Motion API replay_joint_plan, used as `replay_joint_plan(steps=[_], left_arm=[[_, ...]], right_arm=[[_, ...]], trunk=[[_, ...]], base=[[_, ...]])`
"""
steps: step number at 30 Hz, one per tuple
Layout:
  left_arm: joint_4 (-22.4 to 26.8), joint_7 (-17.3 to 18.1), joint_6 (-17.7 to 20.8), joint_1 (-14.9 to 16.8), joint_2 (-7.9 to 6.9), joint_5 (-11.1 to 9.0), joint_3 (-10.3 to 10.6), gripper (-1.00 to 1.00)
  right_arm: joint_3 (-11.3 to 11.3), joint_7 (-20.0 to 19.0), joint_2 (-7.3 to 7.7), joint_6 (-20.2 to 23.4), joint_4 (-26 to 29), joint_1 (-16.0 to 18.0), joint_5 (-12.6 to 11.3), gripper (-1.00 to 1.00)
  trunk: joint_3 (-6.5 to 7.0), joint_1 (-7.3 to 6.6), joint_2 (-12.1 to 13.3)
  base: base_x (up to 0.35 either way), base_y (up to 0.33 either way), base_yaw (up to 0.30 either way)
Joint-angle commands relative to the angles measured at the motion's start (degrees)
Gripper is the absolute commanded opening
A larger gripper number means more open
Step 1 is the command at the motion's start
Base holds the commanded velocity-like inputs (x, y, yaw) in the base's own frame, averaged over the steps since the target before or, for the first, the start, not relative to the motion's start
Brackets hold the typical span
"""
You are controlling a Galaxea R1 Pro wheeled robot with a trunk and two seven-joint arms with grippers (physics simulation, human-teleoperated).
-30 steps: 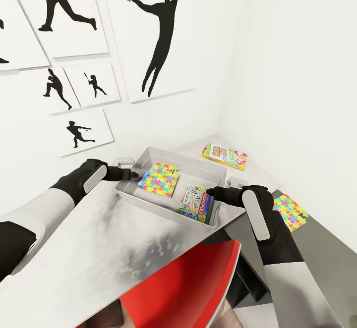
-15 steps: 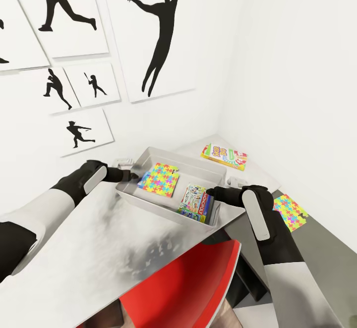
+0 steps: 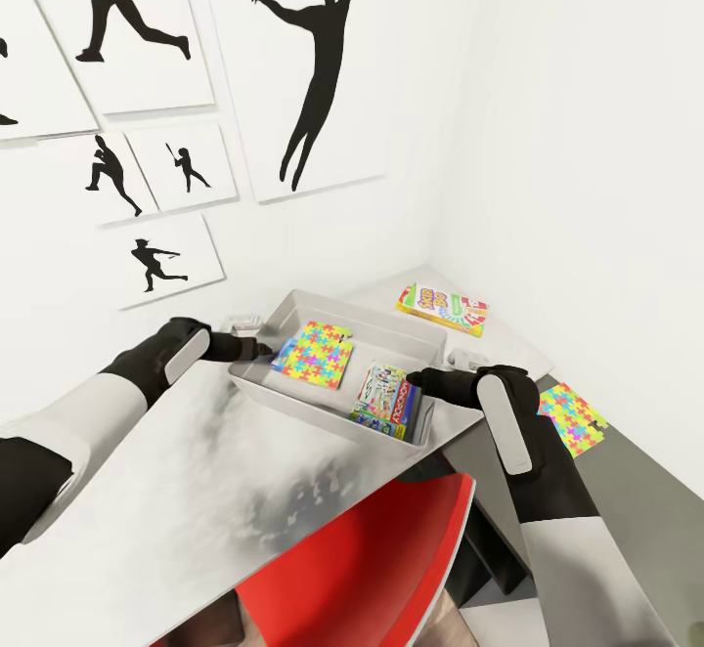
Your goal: Put all the toys in the child's room - the three board games (two on the bed and one on the table), the two jigsaw puzzles on the table, and the tennis ball on the table - inside the toy box on the table in the child's room.
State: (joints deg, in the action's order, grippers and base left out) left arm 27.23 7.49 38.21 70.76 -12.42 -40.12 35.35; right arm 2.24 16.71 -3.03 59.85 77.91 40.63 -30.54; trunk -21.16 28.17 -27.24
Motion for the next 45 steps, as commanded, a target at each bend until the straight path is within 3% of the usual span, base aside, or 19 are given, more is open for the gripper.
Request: replay_joint_plan(steps=[1,17,18,27,28,45], left_arm=[[0.05,0.23,0.11,0.06,-0.06,0.12,0.25,1.0],[-0.74,0.34,0.11,0.04,-0.12,0.13,0.25,1.0],[-0.77,0.35,0.11,0.05,-0.13,0.13,0.25,-1.0],[-0.84,0.34,0.08,0.04,-0.08,0.13,0.25,-1.0],[-0.83,0.34,0.05,0.05,-0.08,0.13,0.25,-1.0],[-0.79,0.34,-0.5,0.02,-0.05,0.13,0.25,-1.0]], right_arm=[[0.02,0.6,-0.01,0.15,0.05,0.05,-0.57,1.0],[-0.03,0.6,-0.03,0.15,0.04,0.04,-0.57,1.0],[-0.02,0.6,-0.03,0.15,0.04,0.04,-0.57,1.0],[0.03,0.65,-0.04,0.15,0.04,0.0,-0.55,1.0],[0.03,0.67,-0.02,0.15,0.04,-0.01,-0.56,-1.0],[0.02,0.69,0.05,0.15,0.04,-0.03,-0.57,-1.0]], trunk=[[-0.09,0.03,-0.1],[-0.09,0.03,-0.1],[-0.09,0.03,-0.1],[-0.09,0.03,-0.1],[-0.09,0.03,-0.1],[-0.09,0.03,-0.1]], base=[[0.0,0.0,0.0],[0.0,0.0,0.0],[0.0,0.0,0.0],[0.0,0.0,0.0],[0.0,0.0,0.0],[0.0,0.0,0.0]])
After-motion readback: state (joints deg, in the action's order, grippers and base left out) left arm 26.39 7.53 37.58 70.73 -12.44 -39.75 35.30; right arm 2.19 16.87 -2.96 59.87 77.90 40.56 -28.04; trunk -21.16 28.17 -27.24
